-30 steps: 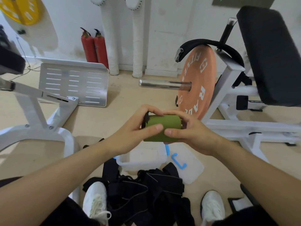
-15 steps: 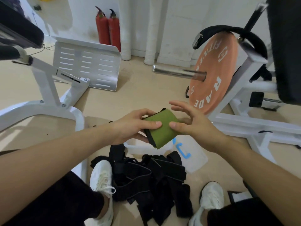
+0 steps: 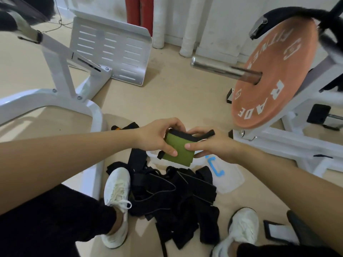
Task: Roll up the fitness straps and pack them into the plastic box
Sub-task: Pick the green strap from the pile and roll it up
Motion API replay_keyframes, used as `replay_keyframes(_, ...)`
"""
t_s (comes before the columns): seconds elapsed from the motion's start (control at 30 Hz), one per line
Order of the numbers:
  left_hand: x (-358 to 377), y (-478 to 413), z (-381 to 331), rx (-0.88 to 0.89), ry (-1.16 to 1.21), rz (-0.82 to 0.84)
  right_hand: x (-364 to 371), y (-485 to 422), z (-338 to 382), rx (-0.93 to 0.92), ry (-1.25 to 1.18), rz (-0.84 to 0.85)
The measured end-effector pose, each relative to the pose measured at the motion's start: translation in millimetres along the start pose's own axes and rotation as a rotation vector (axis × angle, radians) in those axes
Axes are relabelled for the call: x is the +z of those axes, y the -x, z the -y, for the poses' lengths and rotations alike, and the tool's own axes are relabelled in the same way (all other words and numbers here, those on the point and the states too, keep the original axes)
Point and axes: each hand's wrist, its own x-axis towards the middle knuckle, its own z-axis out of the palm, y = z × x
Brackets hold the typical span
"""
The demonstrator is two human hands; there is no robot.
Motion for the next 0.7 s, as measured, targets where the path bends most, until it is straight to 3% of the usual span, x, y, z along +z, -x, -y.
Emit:
replay_keyframes(0.1, -1, -18, 31, -0.009, -0.041, -0.014, -2, -30, -17, -0.021, 0.055, 0.017)
replay_keyframes(0.23, -1, -39, 69, -0.070, -0.052, -0.068, -2, -70, -50, -0.105, 0.060, -0.092)
replay_keyframes(0.5, 14, -65, 134, -0.541, 0.621, 0.006, 10, -132, -120, -0.319, 0.119, -0.214)
replay_keyframes(0.6, 21, -72, 147, -0.524, 0.853, -0.132, 16, -145, -137, -0.444, 0.222, -0.223)
replay_keyframes(0.7, 27, -76, 163, -0.460, 0.858, -0.276, 20, -156, -146, -0.436, 0.276, -0.248)
